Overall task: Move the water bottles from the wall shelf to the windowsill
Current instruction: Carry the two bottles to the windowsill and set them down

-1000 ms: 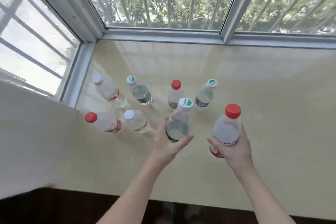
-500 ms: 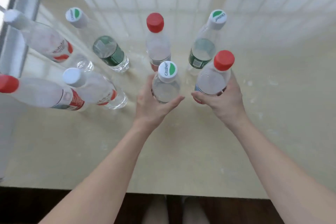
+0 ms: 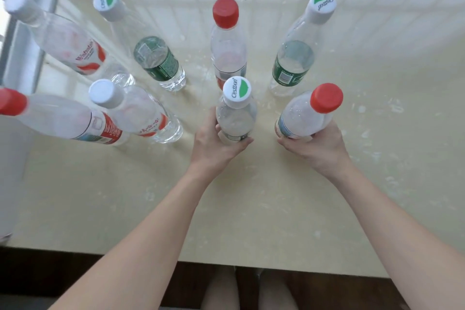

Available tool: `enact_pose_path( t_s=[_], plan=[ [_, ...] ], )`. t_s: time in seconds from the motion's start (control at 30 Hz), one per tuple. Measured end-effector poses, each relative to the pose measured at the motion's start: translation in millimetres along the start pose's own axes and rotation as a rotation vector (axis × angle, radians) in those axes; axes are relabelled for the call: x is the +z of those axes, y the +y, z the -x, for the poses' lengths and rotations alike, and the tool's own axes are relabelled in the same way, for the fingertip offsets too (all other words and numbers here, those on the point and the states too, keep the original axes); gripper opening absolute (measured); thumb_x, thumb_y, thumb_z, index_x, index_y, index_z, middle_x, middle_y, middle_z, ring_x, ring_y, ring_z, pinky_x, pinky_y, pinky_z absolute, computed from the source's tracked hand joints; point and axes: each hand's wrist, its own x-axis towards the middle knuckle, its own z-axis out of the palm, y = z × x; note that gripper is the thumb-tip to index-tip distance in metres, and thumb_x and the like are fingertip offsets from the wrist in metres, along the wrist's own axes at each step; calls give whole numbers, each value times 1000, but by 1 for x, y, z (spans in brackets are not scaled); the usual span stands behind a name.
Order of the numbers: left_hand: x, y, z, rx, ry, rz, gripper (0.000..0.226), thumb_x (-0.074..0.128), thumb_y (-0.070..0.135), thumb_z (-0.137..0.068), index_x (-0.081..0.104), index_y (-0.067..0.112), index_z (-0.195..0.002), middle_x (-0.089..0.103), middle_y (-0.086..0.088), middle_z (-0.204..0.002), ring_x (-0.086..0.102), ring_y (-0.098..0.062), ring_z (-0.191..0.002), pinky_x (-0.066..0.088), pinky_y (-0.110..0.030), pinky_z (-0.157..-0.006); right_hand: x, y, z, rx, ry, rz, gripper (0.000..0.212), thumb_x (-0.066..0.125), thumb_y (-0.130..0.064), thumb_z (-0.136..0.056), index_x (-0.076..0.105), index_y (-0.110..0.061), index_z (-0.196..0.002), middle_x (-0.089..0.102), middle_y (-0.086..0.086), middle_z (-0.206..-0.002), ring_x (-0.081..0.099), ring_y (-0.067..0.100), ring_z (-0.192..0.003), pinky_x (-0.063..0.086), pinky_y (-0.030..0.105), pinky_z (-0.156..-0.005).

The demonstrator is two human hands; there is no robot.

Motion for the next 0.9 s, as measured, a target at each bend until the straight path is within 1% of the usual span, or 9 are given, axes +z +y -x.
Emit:
enact_pose_path(
  t_s=[0.17,0.23,0.3,0.4,0.5,0.57,0.7,0.8,0.9],
  plan=[
    [-3,-15,-5,-3,-49,-17,62,91,18,-62,60,14,-116,65,17,-103,60,14,-95,46,-7,-86,4,14,-2,72,-21,19,61,91,-32,-56,69,-19,-112,75,-2,-107,70,17,-104,55,47,-94],
    [-5,-19,-5,0,-79,-41,62,87,26,-61,60,14,-116,64,21,-102,60,13,-95,47,-9,-87,8,16,0,75,16,17,53,93,-17,-61,70,-16,-110,75,-3,-104,70,5,-95,57,33,-91],
    [-5,-21,-3,-6,-90,-66,64,84,34,-59,60,15,-115,66,18,-101,62,6,-96,50,-16,-86,12,18,3,61,50,31,52,92,-9,-63,70,-12,-110,73,-7,-99,63,-16,-80,50,8,-75],
    [-4,-23,1,-8,-72,-100,66,79,41,-57,57,14,-113,67,10,-100,64,-12,-98,54,-35,-86,16,21,5,49,90,42,55,92,-9,-62,69,-11,-112,70,-10,-96,57,-25,-75,39,-2,-67],
    [-3,-20,4,4,-49,-46,74,86,23,-61,47,22,-124,61,14,-111,59,-3,-106,49,-22,-91,20,20,6,38,119,94,58,93,-15,-62,69,-12,-114,70,-8,-97,59,-12,-81,37,-4,-67],
    [-3,-20,4,18,-24,-33,82,91,24,-58,44,28,-126,59,8,-121,57,-6,-114,46,-23,-96,23,21,7,23,136,124,60,94,-17,-61,68,-12,-115,68,-8,-97,57,-6,-87,36,-5,-68],
    [-3,-24,4,23,20,-108,68,93,25,-59,48,31,-109,62,6,-111,59,-11,-104,48,-24,-90,26,23,7,21,157,145,63,94,-17,-61,67,-12,-117,66,-8,-98,61,7,-93,35,-5,-68],
    [-3,-28,3,49,22,-129,63,92,24,-61,53,25,-110,59,9,-106,58,-8,-100,47,-15,-88,28,24,7,37,164,145,64,94,-18,-60,66,-13,-118,67,-8,-100,62,9,-96,36,-5,-69],
    [-2,-30,2,69,23,-149,62,92,23,-62,58,15,-113,58,10,-103,58,-11,-99,47,-19,-87,29,25,8,37,170,136,64,94,-19,-60,66,-13,-117,67,-7,-102,61,8,-95,36,-4,-69]
  ],
)
